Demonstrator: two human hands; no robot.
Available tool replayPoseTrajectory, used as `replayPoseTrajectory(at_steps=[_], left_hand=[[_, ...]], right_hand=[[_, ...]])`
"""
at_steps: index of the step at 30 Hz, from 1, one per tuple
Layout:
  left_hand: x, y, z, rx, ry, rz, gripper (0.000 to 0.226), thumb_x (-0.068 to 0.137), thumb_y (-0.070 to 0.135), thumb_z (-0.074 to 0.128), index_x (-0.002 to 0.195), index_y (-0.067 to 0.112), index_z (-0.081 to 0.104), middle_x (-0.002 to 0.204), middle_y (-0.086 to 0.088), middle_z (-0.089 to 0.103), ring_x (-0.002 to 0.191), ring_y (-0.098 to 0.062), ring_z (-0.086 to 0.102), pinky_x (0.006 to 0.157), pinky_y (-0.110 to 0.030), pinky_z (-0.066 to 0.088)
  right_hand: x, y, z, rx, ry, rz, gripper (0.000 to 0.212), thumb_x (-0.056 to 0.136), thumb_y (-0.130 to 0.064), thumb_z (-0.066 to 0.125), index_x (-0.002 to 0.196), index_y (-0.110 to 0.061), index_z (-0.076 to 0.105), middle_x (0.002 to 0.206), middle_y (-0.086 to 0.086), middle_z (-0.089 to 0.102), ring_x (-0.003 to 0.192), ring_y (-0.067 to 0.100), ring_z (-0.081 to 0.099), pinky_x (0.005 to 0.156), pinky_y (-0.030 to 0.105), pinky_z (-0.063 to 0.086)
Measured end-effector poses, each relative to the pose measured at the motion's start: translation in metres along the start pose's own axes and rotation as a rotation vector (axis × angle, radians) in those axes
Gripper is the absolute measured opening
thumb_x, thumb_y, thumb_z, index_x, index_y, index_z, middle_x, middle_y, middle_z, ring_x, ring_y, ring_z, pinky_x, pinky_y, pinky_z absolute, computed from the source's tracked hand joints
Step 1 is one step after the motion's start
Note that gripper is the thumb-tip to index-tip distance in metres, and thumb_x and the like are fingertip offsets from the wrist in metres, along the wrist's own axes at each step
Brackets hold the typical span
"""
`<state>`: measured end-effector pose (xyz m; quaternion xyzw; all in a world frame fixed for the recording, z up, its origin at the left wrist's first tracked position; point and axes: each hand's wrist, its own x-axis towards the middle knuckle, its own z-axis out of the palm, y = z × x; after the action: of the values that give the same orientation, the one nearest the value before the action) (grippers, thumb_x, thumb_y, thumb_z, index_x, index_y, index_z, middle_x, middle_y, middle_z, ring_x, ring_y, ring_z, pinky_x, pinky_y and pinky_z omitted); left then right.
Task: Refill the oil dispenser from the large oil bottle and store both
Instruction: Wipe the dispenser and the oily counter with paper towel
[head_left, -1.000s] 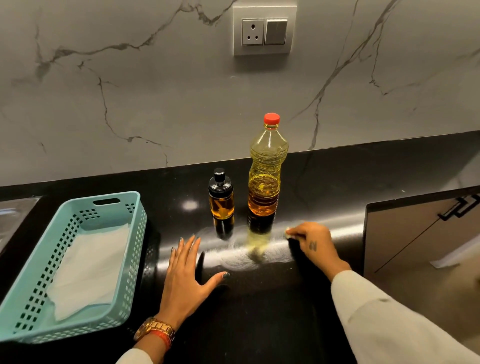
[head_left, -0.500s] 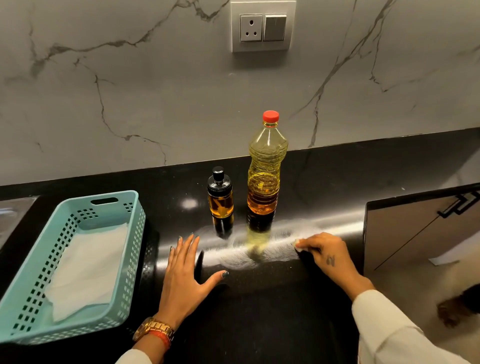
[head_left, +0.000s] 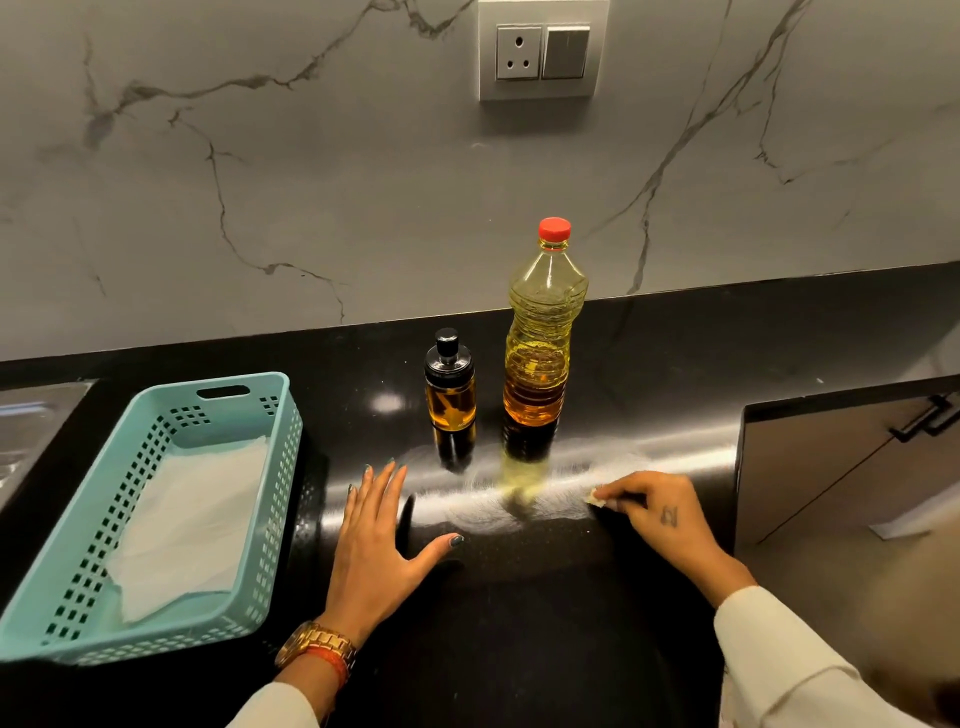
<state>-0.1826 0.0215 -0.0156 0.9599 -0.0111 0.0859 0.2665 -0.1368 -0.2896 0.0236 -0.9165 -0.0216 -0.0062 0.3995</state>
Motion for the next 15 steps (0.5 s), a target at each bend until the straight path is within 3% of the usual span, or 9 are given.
replayPoseTrajectory(at_steps=[3,5,9,12,15], left_hand=[[0.000,0.000,0.000,0.003,-0.001,0.003,0.102,0.067,0.086,0.034,0.146,0.026,0.016,0.153,0.011,0.009,0.144,-0.010,-0.002,0.117,-0.040,0.008],[0.000,0.000,0.000,0.004,-0.004,0.005,0.103,0.066,0.087,0.032,0.146,0.026,0.015,0.153,0.011,0.009,0.144,-0.011,-0.003,0.117,-0.040,0.009],[0.000,0.000,-0.001,0.003,-0.001,0.004,0.103,0.065,0.089,0.029,0.146,0.026,0.015,0.153,0.010,0.009,0.144,-0.011,-0.003,0.117,-0.040,0.009],[0.000,-0.001,0.000,-0.006,-0.002,-0.001,0.103,0.066,0.088,0.030,0.146,0.026,0.015,0.153,0.010,0.009,0.143,-0.010,-0.003,0.117,-0.040,0.008],[0.001,-0.002,0.001,-0.001,-0.007,0.002,0.102,0.066,0.087,0.031,0.146,0.027,0.014,0.153,0.010,0.009,0.144,-0.010,-0.003,0.117,-0.040,0.009]], right_hand=[[-0.002,-0.017,-0.003,0.384,0.020,0.238,0.018,0.078,0.000,0.067,0.084,-0.017,0.074,0.086,-0.001,0.071,0.084,0.010,0.064,0.075,0.016,0.047],[-0.002,-0.030,-0.005,0.712,-0.001,0.403,0.017,0.083,0.003,0.060,0.091,-0.009,0.069,0.089,0.006,0.068,0.085,0.018,0.060,0.072,0.022,0.049],[-0.003,-0.046,-0.013,1.318,-0.058,0.760,0.016,0.086,0.005,0.048,0.094,-0.004,0.059,0.086,0.019,0.065,0.073,0.023,0.064,0.050,0.022,0.054],[-0.008,-0.049,-0.012,1.516,-0.096,0.814,0.023,0.083,-0.002,0.050,0.106,0.000,0.056,0.088,0.023,0.066,0.063,0.026,0.069,0.047,0.022,0.054],[-0.011,-0.051,-0.011,1.540,-0.123,0.786,0.035,0.077,-0.012,0.057,0.109,0.003,0.056,0.096,0.023,0.064,0.072,0.026,0.068,0.051,0.023,0.056]])
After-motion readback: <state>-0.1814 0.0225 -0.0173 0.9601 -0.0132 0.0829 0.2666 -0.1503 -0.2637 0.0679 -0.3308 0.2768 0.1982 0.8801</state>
